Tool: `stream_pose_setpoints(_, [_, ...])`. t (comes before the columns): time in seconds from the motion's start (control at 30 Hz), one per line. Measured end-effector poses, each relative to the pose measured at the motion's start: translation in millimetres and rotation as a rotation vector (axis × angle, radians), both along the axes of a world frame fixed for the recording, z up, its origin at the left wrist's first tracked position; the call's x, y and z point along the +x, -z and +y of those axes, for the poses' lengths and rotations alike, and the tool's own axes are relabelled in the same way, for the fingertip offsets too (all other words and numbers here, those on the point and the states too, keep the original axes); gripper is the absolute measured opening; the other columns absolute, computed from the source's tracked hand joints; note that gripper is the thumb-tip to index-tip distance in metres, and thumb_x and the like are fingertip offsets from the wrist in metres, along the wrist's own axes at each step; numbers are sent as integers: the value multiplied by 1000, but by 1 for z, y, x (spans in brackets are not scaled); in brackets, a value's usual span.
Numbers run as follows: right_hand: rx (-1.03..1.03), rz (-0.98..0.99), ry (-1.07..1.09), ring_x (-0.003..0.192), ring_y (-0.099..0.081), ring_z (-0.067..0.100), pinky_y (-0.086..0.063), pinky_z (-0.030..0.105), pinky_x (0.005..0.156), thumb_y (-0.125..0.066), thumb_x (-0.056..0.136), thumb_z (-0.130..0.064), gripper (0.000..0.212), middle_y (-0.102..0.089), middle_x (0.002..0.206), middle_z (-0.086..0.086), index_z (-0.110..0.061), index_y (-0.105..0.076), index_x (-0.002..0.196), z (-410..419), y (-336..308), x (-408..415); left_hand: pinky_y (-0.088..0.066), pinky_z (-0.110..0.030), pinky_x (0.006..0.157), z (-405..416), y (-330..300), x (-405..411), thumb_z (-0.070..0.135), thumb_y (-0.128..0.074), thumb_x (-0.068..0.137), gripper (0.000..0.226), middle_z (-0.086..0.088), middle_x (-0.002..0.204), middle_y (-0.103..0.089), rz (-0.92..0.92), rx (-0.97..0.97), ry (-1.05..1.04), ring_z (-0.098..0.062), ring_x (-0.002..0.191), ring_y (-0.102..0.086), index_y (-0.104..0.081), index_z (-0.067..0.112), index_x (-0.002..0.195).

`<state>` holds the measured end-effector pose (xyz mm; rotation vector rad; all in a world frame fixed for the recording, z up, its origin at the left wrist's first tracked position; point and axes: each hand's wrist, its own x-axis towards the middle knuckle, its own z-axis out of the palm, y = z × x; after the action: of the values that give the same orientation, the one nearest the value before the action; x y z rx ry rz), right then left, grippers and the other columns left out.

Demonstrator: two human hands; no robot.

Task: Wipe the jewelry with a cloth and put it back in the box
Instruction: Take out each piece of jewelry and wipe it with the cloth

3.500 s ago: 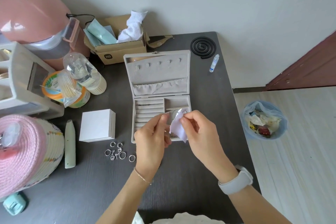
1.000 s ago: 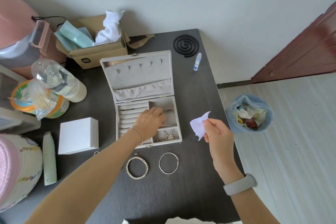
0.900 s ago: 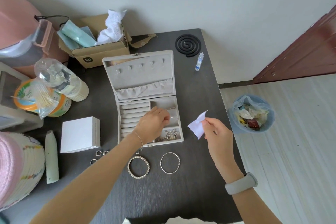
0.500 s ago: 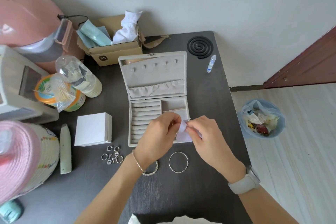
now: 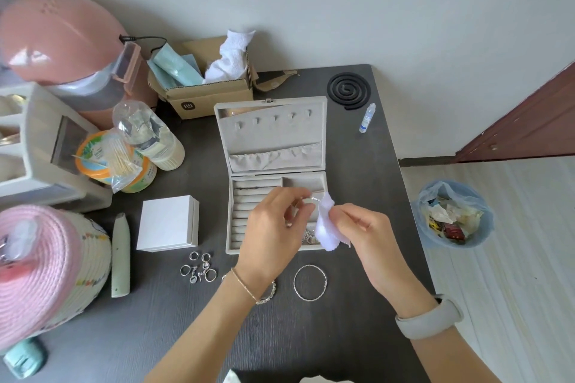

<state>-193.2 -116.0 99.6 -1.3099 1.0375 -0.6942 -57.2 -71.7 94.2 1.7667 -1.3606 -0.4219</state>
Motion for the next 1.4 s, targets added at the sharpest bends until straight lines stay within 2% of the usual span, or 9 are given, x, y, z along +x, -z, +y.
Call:
stream_pose_setpoints(0.1, [-7,15,-71,54,-39,6,-32,13,57,-52,90,-13,50,-47,50,-9,-31,-52,43,1,0,-2,-41,-14,56,1,4,7,17,-59,81,14,0,63,-66,-154,-72,8,-9,62,-53,-70,8,78])
stream_pose_setpoints(0.23, [33,-102,10,60,-44,6,-36,15,62,-56,84,-38,33,-52,57,-8,-24,-61,54,2,-5,4,-47,-17,49,2,-8,-8,9,-60,86,14,7,50,-63,591,181,-209,-4,43,-52,-66,7,73])
stream_pose_setpoints(0.33, [91,-121,44,75,-53,34,-45,37,77,-59,83,-35,26,-60,74,19,-19,-68,65,-1,-3,9,-48,-18,48,4,-6,-21,8,-54,89,16,3,53,-64,1024,285,-250,-11,45,-54,-62,4,76])
stream_pose_setpoints(0.57, [129,-10,-52,49,-44,1,-35,8,55,-52,89,-8,41,-51,44,-13,-13,-58,48,4,-7,0,-42,-9,60,13,7,0,17,-63,81,15,9,74,-65,33,30,-147,-6,67,-55,-70,13,93])
stream_pose_setpoints(0.73, [74,-27,136,59,-40,10,-36,26,67,-50,88,-7,44,-45,50,-6,-12,-48,45,4,0,3,-49,-28,53,19,10,12,24,-59,81,18,9,60,-60,139,-26,-130,-2,50,-50,-72,13,85])
stream_pose_setpoints(0.87, [-94,5,46,65,-51,6,-39,13,64,-52,89,-12,32,-61,67,-13,-23,-61,60,2,0,-3,-51,-36,50,19,2,13,23,-60,79,14,12,59,-63,293,-4,-219,-6,45,-53,-73,20,83])
stream_pose_setpoints(1.1, [-64,-13,-117,54,-45,0,-33,7,57,-49,93,-12,50,-51,49,-17,-34,-56,48,11,-7,4,-49,-32,48,21,-4,7,18,-63,80,11,5,62,-64,136,-20,-233,-11,45,-54,-74,20,78])
stream_pose_setpoints(1.23, [6,-83,-40,61,-48,0,-37,9,60,-64,80,-31,19,-59,58,-17,-27,-65,61,14,-7,13,-51,-26,55,19,-8,4,14,-65,82,15,7,50,-63,340,170,-287,-6,41,-54,-73,23,74])
stream_pose_setpoints(1.4, [22,9,-81,54,-36,3,-30,13,54,-55,86,-25,31,-42,48,-14,-17,-52,56,17,-6,15,-48,-28,55,20,-10,7,23,-56,80,20,6,75,-70,-121,37,-94,-9,61,-57,-72,18,91])
